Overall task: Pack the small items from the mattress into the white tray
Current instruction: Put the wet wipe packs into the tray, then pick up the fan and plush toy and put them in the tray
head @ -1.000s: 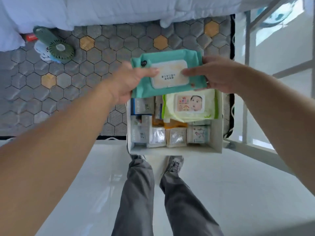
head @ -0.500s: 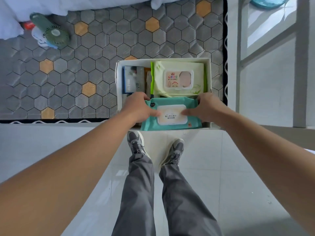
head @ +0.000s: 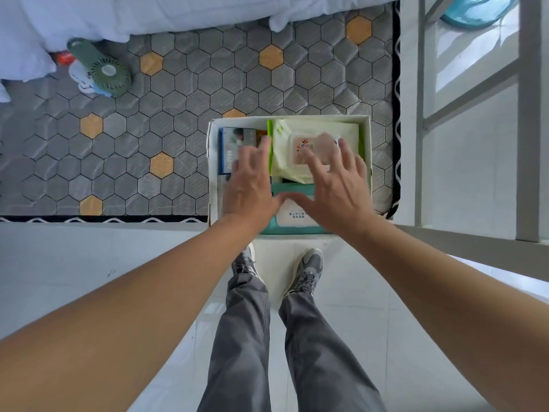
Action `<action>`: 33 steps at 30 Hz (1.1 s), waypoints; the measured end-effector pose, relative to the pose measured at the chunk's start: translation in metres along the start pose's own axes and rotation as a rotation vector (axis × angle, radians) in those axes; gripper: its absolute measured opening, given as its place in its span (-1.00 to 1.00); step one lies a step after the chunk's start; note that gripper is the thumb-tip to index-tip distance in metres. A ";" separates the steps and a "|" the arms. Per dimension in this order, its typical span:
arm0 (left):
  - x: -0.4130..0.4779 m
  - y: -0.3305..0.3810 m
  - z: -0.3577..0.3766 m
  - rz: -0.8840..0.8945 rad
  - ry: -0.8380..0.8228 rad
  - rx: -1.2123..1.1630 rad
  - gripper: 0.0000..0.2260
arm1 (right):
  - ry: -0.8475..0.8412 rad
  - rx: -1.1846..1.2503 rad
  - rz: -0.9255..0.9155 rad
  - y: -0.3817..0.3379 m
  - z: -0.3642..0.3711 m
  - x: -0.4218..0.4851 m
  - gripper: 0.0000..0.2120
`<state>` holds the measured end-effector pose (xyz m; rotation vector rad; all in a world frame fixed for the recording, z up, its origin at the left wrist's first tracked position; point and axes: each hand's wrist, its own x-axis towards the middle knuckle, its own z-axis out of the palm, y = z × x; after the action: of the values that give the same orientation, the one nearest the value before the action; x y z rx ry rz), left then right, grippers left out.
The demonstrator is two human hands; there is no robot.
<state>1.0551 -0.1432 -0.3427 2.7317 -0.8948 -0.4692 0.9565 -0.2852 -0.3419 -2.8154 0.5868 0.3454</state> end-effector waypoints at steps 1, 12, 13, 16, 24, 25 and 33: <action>0.000 -0.001 0.000 0.063 -0.029 -0.001 -0.13 | -0.067 0.002 -0.021 -0.003 0.005 0.005 -0.16; 0.013 -0.014 -0.008 -0.069 -0.180 -0.285 -0.42 | -0.179 -0.001 -0.134 -0.025 0.023 0.021 -0.26; 0.016 -0.015 -0.009 -0.079 -0.164 -0.305 -0.48 | -0.180 0.000 -0.127 -0.027 0.024 0.022 -0.28; 0.025 -0.020 -0.017 -0.066 -0.172 -0.330 -0.61 | -0.142 0.014 -0.065 -0.033 0.019 0.022 -0.36; 0.061 -0.118 -0.066 -0.119 0.138 -0.368 -0.83 | 0.334 0.206 0.115 -0.086 -0.003 0.068 -0.75; 0.068 -0.141 -0.070 -0.174 0.111 -0.289 -0.79 | 0.355 0.228 0.114 -0.097 -0.008 0.079 -0.76; 0.089 -0.296 -0.091 -0.523 -0.315 -0.055 -0.38 | 0.179 0.247 -0.037 -0.188 -0.016 0.171 -0.75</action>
<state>1.3139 0.0465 -0.3715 2.8675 -0.1974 -1.0225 1.1898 -0.1844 -0.3385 -2.6290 0.5694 0.0110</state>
